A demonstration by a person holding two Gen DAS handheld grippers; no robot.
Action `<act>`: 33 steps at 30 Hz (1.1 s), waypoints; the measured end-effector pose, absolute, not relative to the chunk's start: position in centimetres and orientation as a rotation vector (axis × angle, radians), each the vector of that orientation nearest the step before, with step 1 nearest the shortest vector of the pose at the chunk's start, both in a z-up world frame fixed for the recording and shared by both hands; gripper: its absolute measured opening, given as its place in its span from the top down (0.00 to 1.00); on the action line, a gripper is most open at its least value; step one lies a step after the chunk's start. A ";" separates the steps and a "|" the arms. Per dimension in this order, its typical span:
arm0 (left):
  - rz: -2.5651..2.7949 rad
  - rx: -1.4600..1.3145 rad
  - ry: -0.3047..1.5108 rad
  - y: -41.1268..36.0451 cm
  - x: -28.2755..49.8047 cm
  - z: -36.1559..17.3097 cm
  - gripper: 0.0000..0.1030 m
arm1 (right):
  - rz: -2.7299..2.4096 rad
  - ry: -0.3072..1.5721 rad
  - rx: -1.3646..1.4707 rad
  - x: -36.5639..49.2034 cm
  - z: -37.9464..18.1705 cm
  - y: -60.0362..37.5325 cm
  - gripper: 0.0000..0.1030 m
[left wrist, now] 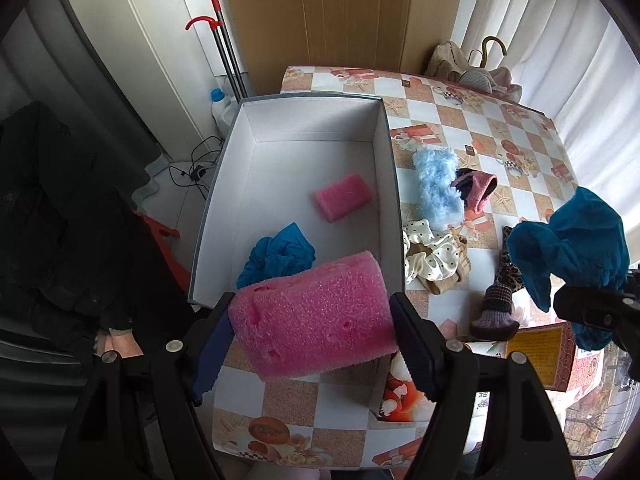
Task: Organize soft objects
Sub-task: 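Carry the foam block and blue cloth into the white box and release both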
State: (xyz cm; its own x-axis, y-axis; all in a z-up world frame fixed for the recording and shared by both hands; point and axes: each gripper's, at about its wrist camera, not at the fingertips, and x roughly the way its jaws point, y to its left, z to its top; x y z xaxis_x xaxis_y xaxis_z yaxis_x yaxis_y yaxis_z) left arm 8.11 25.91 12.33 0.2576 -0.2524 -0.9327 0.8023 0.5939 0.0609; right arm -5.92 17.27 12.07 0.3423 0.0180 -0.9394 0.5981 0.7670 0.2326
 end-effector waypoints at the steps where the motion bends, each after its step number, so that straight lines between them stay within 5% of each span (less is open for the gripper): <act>1: -0.774 0.604 1.083 25.8 8.7 12.4 0.24 | -0.402 1.181 0.611 -5.2 12.0 17.3 0.72; 33: -0.685 0.551 1.176 23.7 15.8 8.3 0.24 | -0.308 1.274 0.534 7.3 9.1 16.5 0.71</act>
State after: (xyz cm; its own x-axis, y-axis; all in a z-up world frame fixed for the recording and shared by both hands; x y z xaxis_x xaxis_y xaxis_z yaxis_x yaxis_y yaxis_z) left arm 15.80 23.67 8.32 0.2282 -0.1946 -0.9540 0.7340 0.6781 0.0373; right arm 7.26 16.53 9.09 0.2747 0.0719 -0.9588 0.5021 0.8398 0.2068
